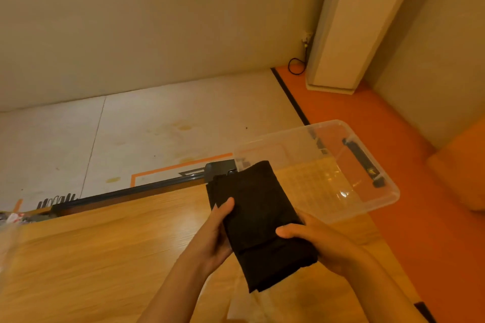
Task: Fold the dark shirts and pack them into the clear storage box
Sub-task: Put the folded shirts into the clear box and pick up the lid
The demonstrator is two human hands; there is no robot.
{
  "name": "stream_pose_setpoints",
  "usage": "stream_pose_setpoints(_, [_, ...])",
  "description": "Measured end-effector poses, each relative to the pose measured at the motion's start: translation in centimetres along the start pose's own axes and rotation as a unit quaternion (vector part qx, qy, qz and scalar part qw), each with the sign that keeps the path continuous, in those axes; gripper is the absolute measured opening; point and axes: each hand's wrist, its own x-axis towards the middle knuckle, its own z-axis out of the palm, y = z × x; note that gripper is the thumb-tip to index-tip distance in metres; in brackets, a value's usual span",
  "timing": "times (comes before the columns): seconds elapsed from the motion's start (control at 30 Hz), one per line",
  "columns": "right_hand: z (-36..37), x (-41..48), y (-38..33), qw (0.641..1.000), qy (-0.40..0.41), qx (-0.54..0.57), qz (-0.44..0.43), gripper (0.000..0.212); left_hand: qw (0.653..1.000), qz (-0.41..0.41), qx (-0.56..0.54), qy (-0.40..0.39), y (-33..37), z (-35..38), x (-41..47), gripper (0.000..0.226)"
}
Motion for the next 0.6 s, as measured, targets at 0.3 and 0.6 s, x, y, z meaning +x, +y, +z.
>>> stream_pose_setpoints(0.3, [-9.5, 2.3, -4.3, 0.993, 0.010, 0.085, -0.076, 0.069, 0.994, 0.017, 0.104, -0.025, 2.6, 8.7, 9.2, 0.063])
stream_pose_setpoints(0.6, [-19.6, 13.2, 0.2, 0.980, 0.105, 0.053, 0.160, 0.048, 0.972, -0.056, 0.120, 0.192, -4.1, 9.0, 20.0, 0.056])
